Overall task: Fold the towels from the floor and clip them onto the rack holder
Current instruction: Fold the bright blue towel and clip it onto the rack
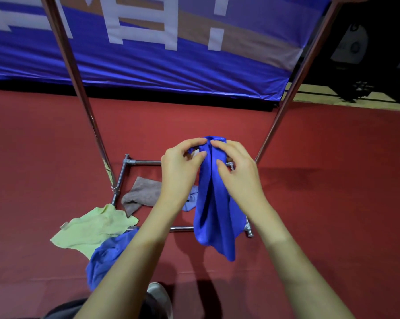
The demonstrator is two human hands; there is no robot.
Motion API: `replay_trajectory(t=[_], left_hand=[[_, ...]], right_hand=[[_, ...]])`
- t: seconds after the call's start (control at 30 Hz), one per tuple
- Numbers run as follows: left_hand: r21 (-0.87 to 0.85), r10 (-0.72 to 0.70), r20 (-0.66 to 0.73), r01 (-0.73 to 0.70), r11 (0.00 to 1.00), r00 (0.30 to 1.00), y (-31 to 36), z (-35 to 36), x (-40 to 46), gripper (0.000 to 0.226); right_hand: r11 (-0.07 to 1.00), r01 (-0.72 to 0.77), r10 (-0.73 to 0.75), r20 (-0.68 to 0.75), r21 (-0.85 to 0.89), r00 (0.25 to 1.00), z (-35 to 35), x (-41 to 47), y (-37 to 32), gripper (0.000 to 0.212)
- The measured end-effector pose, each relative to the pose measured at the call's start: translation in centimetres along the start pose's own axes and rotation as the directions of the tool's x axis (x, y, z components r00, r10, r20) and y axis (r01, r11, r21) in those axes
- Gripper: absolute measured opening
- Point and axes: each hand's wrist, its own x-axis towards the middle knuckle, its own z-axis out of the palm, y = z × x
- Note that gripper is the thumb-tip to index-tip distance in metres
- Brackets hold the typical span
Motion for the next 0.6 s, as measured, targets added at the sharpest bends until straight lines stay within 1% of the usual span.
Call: replay_trajectory(t=[0.07,0.13,0.2,0.33,0.47,0.6], left_hand=[[0.015,0.005,-0.055,-0.004,1.000,0.998,-0.2,-0.8,0.6,0.029],[0.104,0.036,-0.125,-0.023,0.994,0.992,-0.6,-2.5,1.3,0.031],[0.197,0.083,-0.139,-0.055,0.979,0.987,-1.2,-4.1,1.9,0.033],[0.306,0.145,-0.119,-0.102,0.946,0.982,-1.4,-4.2,2.1,0.037],[0.270,0.117,-0.135,-0.077,0.960,0.984,-1.1,-3.5,2.1,0.040],[0.281,0.139,-0.046,-0.121,0.952,0.989,-0.5,-2.1,1.6,0.045]], right_hand=[[0.998,-0.042,0.045,-0.099,0.036,0.994,-0.6,0.3,0.7,0.044],[0.989,-0.129,0.140,-0.194,0.072,0.971,-1.8,0.8,1.8,0.046],[0.979,-0.191,0.202,-0.230,0.071,0.952,-2.8,1.2,2.7,0.046],[0.985,-0.172,0.171,-0.181,0.007,0.969,-2.7,1.1,2.7,0.047],[0.983,-0.181,0.175,-0.142,-0.026,0.974,-2.1,0.9,2.4,0.049],[0.982,-0.179,0.173,-0.087,-0.057,0.981,-1.0,0.6,1.6,0.051]])
